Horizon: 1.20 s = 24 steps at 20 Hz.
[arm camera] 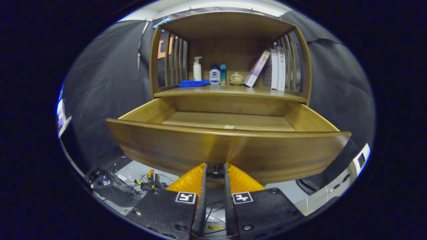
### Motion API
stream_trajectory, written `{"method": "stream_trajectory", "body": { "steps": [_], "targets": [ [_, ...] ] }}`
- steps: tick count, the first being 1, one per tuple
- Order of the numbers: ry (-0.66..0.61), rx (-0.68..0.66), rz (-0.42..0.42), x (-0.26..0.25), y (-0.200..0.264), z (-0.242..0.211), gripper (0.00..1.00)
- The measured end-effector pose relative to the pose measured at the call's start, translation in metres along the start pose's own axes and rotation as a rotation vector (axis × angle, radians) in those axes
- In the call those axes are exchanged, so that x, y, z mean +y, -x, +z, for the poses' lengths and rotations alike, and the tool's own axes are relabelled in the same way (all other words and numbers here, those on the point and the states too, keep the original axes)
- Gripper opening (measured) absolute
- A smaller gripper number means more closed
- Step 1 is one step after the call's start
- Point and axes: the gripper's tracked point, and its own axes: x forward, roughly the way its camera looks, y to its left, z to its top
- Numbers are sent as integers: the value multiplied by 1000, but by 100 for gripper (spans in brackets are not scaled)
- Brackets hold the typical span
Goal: Pull open the drawer, take out the items inside it, and place them on the countertop above the cabinet.
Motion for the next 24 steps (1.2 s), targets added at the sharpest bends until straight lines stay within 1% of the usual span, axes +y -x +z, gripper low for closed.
{"method": "stream_trajectory", "body": {
  "steps": [3, 4, 5, 6, 8, 9, 10, 13, 18, 21, 24],
  "targets": [
    [-35, -16, 79, 14, 19, 29, 30],
    [-41, -11, 112, 20, 26, 40, 37],
    [-38, -7, 127, 24, 29, 53, 44],
    [-36, -10, 133, 25, 28, 68, 52],
    [-17, -20, 128, 22, 24, 93, 59],
    [-2, -14, 116, 20, 20, 99, 63],
    [15, -2, 110, 18, 15, 103, 64],
    [33, 68, 79, 8, -8, 108, 64],
    [-60, 236, 74, -4, -50, 95, 65],
    [-75, 320, 85, -5, -68, 87, 65],
    [-84, 413, 76, -4, -82, 75, 64]
  ]
}}
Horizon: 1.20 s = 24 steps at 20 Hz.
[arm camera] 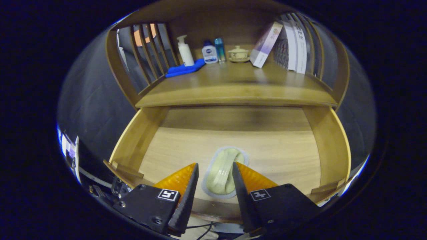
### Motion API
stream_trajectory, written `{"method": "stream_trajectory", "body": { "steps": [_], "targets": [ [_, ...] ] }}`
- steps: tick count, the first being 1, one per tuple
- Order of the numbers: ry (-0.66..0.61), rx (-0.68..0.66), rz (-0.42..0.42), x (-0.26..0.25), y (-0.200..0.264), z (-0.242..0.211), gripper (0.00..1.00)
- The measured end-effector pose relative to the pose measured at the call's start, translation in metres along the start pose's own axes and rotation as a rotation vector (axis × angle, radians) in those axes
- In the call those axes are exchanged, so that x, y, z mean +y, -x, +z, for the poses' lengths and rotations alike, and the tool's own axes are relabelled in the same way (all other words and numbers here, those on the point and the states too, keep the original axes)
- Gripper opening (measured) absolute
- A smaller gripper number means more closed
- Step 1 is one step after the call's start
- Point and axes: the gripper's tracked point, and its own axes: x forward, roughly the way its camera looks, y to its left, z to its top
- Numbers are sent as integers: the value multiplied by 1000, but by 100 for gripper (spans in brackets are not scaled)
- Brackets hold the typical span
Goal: Pull open the drawer, take out the items inside it, and place them on the countertop above the cabinet.
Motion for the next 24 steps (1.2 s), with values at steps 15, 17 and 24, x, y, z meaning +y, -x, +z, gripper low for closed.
{"method": "stream_trajectory", "body": {
  "steps": [15, 17, 24],
  "targets": [
    [-77, 109, -45, -20, -37, -4, 21],
    [-84, 93, -36, -19, -33, 2, 19],
    [-22, 8, -49, -12, 3, 41, 19]
  ]
}}
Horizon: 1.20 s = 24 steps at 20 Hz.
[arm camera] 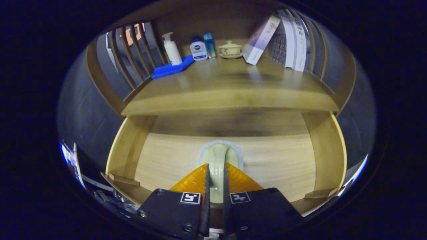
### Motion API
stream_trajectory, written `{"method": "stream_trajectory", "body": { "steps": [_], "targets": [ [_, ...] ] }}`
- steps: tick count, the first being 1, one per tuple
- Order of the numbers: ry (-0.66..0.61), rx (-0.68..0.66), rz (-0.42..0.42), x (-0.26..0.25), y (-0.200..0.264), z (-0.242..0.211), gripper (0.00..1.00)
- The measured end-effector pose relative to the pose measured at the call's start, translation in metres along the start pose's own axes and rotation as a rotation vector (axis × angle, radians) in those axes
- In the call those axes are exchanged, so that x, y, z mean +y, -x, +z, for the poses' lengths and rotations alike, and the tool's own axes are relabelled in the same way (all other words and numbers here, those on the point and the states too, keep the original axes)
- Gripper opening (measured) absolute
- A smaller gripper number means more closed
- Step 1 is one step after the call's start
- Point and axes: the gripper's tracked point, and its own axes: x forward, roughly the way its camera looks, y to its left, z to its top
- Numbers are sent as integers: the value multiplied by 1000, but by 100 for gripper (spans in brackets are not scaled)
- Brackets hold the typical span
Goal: Pull open the drawer, take out the items inside it, and place them on the countertop above the cabinet.
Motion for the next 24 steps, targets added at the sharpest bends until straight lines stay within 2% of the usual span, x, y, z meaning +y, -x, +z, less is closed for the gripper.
{"method": "stream_trajectory", "body": {
  "steps": [7, 12, 18, 24],
  "targets": [
    [77, -89, 3, 13, 36, 47, 19],
    [86, -147, -15, 14, 43, 94, 19],
    [103, -128, -43, 11, 24, 137, 19],
    [124, -125, -109, -1, -2, 180, 19]
  ]
}}
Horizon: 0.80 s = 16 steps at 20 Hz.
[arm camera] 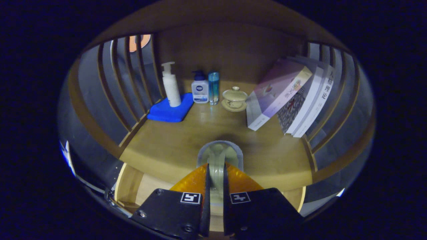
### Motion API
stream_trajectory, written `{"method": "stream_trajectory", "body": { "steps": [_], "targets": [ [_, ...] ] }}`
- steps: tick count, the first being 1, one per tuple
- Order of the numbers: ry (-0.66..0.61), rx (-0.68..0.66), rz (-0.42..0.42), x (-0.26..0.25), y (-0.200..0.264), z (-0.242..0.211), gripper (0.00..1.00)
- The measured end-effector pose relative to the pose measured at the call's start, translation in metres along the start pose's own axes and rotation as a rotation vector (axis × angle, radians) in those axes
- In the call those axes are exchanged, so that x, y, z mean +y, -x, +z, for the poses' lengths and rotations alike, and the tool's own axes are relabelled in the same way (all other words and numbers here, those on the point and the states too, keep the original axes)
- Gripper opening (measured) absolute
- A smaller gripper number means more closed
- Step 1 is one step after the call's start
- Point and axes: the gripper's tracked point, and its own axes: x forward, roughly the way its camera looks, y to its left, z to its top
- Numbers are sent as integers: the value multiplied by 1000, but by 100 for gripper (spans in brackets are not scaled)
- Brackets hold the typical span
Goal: Pull open the drawer, take out the items inside it, and place them on the countertop above the cabinet.
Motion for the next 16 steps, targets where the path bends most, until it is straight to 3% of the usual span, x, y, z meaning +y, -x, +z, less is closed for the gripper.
{"method": "stream_trajectory", "body": {
  "steps": [10, 16],
  "targets": [
    [-116, -21, 14, -3, -55, 14, 19],
    [-81, -95, -8, -7, -65, 19, 24]
  ]
}}
